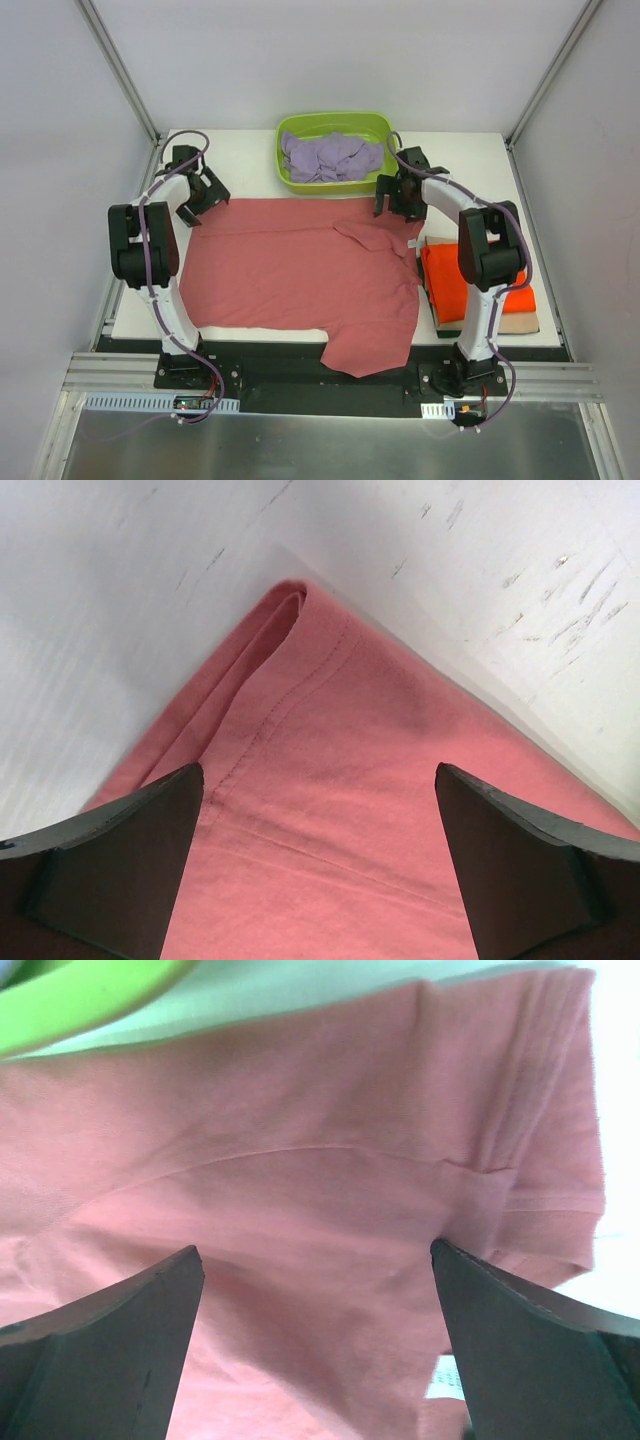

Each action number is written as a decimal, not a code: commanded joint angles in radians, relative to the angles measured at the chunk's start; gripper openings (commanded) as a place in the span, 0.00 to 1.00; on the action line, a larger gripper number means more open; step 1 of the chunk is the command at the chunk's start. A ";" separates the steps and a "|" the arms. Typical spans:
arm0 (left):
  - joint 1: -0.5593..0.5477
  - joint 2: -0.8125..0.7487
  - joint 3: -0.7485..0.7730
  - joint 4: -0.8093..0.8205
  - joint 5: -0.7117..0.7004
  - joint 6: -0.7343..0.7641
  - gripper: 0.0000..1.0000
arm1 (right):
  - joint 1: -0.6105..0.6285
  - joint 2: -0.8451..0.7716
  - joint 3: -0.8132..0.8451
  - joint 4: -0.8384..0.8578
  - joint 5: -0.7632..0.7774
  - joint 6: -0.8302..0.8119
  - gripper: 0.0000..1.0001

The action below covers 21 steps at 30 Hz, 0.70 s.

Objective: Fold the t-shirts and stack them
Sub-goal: Fold the flattened tshirt in 1/3 of the way

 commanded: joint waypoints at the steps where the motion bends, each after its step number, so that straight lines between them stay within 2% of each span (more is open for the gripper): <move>1: 0.011 -0.130 0.013 -0.050 -0.029 -0.009 0.99 | 0.047 -0.139 -0.002 -0.024 0.146 -0.185 0.98; 5: 0.000 -0.300 -0.140 -0.050 -0.041 -0.009 0.99 | 0.187 -0.244 -0.075 -0.072 0.324 -0.324 0.97; 9: -0.021 -0.513 -0.355 -0.047 -0.076 -0.061 0.99 | 0.352 -0.279 -0.144 -0.070 0.427 -0.401 0.91; 12: -0.037 -0.662 -0.524 -0.048 -0.078 -0.109 0.99 | 0.396 -0.233 -0.131 -0.085 0.372 -0.362 0.84; 14: -0.041 -0.743 -0.604 -0.048 -0.066 -0.118 0.99 | 0.400 -0.195 -0.108 -0.090 0.332 -0.334 0.70; 17: -0.045 -0.820 -0.688 -0.047 -0.040 -0.153 0.99 | 0.400 -0.135 -0.060 -0.092 0.295 -0.328 0.58; 21: -0.090 -0.915 -0.777 -0.037 -0.075 -0.224 0.99 | 0.400 -0.060 0.015 -0.137 0.285 -0.334 0.57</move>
